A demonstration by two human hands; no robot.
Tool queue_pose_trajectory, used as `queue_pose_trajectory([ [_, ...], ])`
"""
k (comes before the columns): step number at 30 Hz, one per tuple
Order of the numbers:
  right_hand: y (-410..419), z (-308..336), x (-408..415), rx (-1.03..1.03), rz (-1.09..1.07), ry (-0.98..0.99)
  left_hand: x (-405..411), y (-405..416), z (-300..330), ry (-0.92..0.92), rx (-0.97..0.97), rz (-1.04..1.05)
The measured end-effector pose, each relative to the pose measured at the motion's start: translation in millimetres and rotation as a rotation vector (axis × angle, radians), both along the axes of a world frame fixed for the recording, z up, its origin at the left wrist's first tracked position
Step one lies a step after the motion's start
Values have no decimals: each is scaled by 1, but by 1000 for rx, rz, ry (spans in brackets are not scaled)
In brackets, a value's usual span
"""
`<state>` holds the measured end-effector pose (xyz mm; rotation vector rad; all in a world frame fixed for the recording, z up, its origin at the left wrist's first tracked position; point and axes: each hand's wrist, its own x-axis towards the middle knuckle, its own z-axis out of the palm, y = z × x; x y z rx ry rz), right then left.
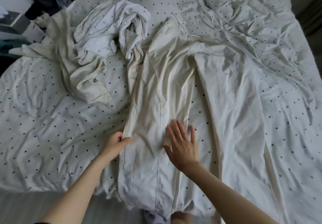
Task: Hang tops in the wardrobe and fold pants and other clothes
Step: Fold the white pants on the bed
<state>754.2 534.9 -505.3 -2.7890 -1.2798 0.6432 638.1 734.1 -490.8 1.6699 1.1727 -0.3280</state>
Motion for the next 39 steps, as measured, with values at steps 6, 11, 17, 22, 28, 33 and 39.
queue_pose_trajectory([
  [6, -30, 17, -45, 75, -138, 159, -13, -29, 40, -203, 205, -199],
  [11, -76, 39, -61, 281, -376, 349, 5, -75, 81, -269, 177, -284],
  [17, -152, 67, -38, 545, -851, 568, 71, -151, 112, -320, 165, -322],
  [22, -233, 71, -22, 642, -1007, 668, 134, -236, 109, -288, 272, -411],
  [28, -315, 49, 4, 600, -1063, 795, 179, -334, 70, -151, 261, -536],
  [33, -326, 25, 27, 542, -1051, 906, 154, -343, 47, -54, 195, -819],
  [39, -322, 21, 56, 543, -1114, 929, 114, -353, 47, 121, 294, -1054],
])
